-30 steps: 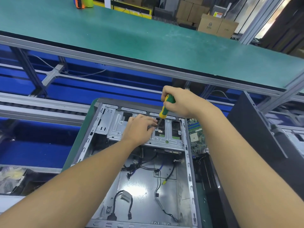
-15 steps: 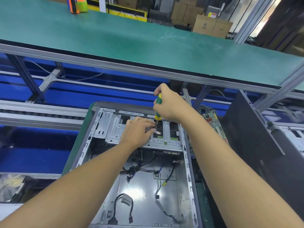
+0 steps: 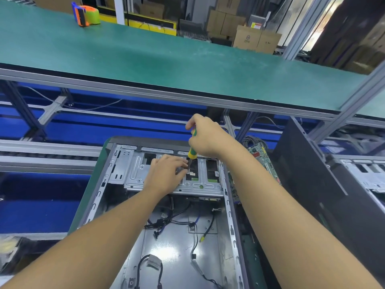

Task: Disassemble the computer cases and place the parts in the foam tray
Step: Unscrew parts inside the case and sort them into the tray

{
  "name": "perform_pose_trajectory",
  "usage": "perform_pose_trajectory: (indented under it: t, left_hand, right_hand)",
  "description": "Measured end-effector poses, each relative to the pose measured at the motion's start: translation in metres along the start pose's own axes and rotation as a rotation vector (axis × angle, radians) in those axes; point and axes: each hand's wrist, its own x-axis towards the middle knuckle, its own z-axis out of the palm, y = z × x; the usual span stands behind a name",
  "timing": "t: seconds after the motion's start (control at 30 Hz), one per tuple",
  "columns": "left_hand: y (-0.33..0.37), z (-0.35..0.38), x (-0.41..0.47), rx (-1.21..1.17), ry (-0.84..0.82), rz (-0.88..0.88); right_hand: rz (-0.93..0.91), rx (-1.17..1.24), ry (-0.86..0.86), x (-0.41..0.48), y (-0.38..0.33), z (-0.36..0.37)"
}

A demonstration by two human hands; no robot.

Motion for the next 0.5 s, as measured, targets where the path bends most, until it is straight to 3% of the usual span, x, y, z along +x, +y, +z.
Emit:
perform_pose_trajectory:
  t: [0.07, 0.2, 0.27, 0.43, 0.5]
  left_hand:
    - [0.0, 0.0, 0.001, -0.005, 0.001, -0.001]
    - [0.0, 0.001, 0.0, -0.009, 0.011, 0.0]
    - [-0.001, 0.001, -0.001, -0.01, 0.014, 0.004]
    - [-0.001, 0.001, -0.001, -0.007, 0.015, 0.003]
    - [-0.001, 0.001, -0.001, -0.018, 0.006, -0.007]
  right_hand:
    - [0.025, -0.002, 0.012, -0.001, 0.001, 0.001]
    - [0.085, -0.34, 0.253, -0.005, 0.003, 0.012]
    - [0.054, -0.374, 0.308, -0.006, 0.004, 0.013]
    - [-0.008, -0.043, 0.101, -0.002, 0.007, 0.001]
    - [0.021, -0.017, 0.015, -0.002, 0.006, -0.003]
